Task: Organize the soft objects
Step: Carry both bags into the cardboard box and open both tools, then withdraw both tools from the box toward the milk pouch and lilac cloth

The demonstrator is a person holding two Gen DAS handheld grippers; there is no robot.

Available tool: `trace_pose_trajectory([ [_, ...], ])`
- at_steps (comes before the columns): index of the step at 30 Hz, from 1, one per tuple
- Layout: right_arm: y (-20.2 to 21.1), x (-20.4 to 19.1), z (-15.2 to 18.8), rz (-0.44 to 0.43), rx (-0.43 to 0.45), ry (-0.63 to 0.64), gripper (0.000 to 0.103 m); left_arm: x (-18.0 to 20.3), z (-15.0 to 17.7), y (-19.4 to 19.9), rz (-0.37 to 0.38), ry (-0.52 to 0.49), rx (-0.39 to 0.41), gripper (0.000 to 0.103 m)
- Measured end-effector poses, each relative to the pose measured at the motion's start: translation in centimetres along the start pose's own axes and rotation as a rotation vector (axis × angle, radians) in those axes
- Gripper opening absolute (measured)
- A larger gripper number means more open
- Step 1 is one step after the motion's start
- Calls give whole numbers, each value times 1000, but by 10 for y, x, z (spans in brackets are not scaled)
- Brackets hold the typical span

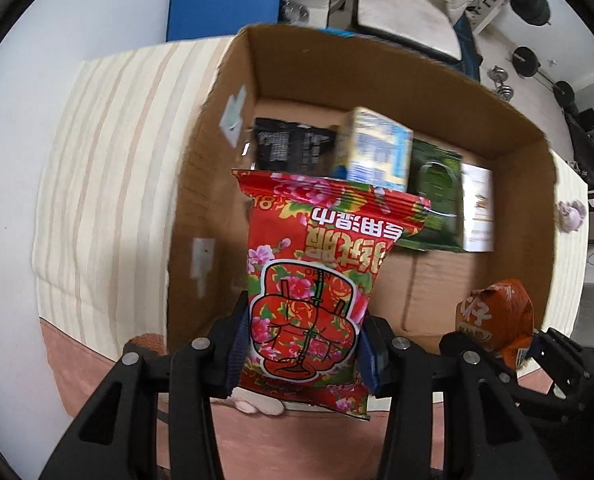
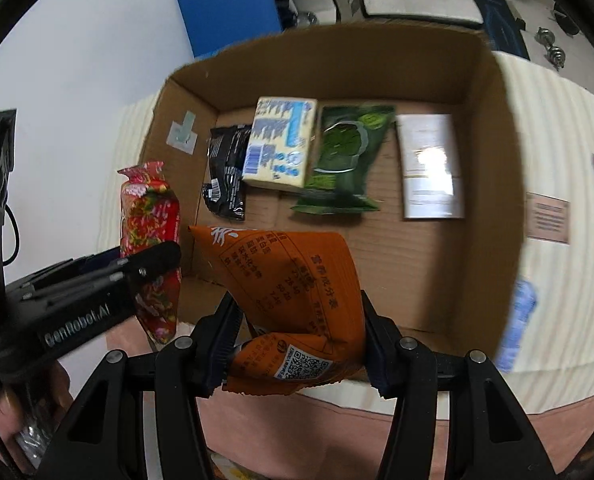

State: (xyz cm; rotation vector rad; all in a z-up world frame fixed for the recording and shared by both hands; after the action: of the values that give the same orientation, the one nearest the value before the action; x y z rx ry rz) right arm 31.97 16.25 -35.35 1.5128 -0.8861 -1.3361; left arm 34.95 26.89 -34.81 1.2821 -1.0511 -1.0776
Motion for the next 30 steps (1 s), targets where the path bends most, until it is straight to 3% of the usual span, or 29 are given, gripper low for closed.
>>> trace_pose_trajectory([
  [13,-52,-28,-24,26,-66,11,58,-9,-10,-28,-12,-29,-94,45],
  [14,-55,-29,-24,20,-77,12,60,-8,-9,-29,-13,-33,-102,50],
  [15,-56,-30,-24,18,-87,18,65,-8,-8,-30,-19,-39,-121,58],
  [16,-57,-29,-23,27,-97,27,88,-7,-8,-31,-19,-44,-129,60],
  [17,-57,-29,-24,30,-95,32,103,-7,-8,-30,-15,-45,-125,61],
  [21,-53,-31,-28,63,-76,65,103,-5,-10,-25,-17,-50,-101,74],
  [30,-46,-19,-26,105,-73,40,103,-3,-7,-11,-40,-53,-65,75],
])
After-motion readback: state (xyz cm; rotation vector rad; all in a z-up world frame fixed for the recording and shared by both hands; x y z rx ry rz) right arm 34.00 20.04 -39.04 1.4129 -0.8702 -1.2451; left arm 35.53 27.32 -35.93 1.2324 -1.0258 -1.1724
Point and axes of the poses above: each gripper's, at about its wrist camera, not at the fingertips, and y roughly against the way its jaws point, x to its right, z to its underside, the point moved 9 cm from there along -y, roughly the way its jaws point, and after that the axes turned 3 degrees about y, right-handed, at the moved point
